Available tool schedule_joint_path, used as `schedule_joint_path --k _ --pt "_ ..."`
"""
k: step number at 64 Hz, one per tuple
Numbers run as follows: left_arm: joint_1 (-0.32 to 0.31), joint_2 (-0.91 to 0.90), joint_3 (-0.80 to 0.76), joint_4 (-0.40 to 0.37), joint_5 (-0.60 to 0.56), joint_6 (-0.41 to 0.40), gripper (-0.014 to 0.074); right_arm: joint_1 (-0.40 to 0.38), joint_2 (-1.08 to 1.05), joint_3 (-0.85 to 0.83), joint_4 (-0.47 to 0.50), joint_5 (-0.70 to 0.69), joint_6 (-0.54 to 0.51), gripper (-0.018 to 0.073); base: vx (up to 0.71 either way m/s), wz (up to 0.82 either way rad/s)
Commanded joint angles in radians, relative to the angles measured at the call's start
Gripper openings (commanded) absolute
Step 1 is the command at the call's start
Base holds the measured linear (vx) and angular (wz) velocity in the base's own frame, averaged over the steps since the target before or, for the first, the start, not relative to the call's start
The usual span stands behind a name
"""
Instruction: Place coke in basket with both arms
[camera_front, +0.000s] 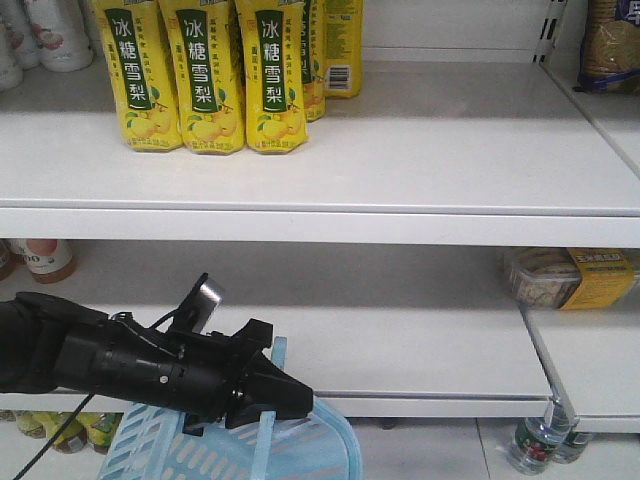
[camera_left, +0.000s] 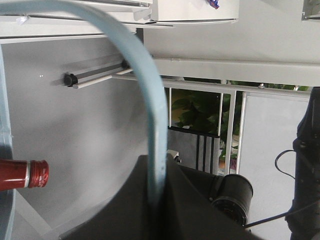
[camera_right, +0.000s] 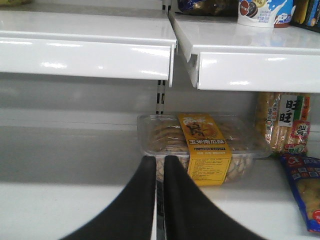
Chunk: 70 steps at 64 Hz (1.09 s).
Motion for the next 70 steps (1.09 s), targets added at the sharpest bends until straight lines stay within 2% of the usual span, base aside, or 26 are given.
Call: schedule_joint_path --k 1,46,54,70 --pt "-0.006 -0.046 -0.025 -0.086 0.09 -0.004 -0.0006 0.0 0.011 -0.031 0.017 -0.067 -0.006 -0.0011 0.0 0.0" --pt "-0.016 -0.051 -0.025 -0.073 0.098 -0.004 -0.0006 0.0 0.011 -0.031 0.029 -0.066 -0.007 -0.001 0.0 0.0" --pt "-0.035 -0.122 -0.02 -0.007 0.1 -0.004 -0.0006 0.0 0.011 -0.031 0.029 -0.066 -0.007 -0.001 0.0 0.0" --pt "-0.066 -0.402 0.078 -0.008 -0.028 -0.012 -0.0006 0.0 0.011 -0.031 0.029 -0.066 -0.007 -0.001 0.0 0.0"
